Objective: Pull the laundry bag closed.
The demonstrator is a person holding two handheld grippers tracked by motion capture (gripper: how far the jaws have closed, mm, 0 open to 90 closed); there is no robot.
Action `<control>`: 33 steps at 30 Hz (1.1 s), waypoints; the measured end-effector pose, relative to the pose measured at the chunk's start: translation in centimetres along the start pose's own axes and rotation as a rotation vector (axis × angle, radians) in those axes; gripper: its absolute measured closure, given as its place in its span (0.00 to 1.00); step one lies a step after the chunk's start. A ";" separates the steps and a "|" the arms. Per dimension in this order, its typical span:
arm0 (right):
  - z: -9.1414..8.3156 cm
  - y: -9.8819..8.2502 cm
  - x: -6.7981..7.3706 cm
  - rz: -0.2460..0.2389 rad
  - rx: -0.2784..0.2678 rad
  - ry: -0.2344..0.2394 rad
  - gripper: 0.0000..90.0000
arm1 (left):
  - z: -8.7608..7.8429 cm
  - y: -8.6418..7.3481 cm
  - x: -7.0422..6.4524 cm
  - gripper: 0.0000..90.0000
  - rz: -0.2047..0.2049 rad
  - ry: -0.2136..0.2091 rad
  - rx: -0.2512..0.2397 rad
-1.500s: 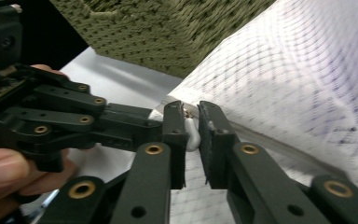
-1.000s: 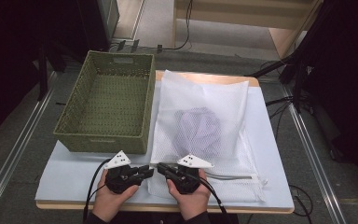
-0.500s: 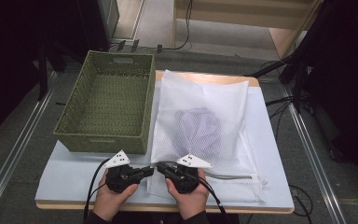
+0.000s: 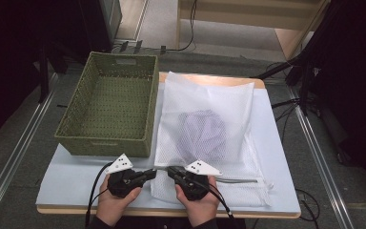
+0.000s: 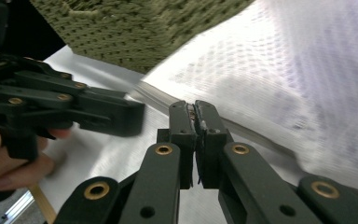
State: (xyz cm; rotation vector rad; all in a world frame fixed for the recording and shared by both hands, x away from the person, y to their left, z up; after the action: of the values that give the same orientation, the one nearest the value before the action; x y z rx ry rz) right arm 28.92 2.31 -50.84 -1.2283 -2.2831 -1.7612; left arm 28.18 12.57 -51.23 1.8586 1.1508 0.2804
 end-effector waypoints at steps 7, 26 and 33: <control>-1.3 -0.4 -0.9 0.006 -0.003 -0.021 0.98 | -0.1 -0.2 0.1 1.00 0.007 0.017 0.003; -5.0 -0.6 -3.6 0.003 -0.025 -0.094 0.98 | -0.3 -0.3 0.6 0.99 0.007 0.030 0.003; -6.2 -0.5 -4.5 0.011 -0.038 -0.113 0.98 | -0.4 -0.3 0.8 0.99 0.005 0.037 -0.001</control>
State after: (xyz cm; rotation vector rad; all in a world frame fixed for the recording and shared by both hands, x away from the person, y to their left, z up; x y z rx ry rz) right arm 29.04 -5.33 -51.02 -1.3793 -2.3062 -1.7839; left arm 28.20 13.43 -51.43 1.8630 1.1714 0.3194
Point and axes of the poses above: each handheld gripper's, and its own axes: z roughly forward along the jaws, y roughly out of its top, x roughly to its left, the point moved 10 cm from there along z, roughly forward along the jaws, and after that the axes turned 12 degrees about y, right-handed, at the moved point
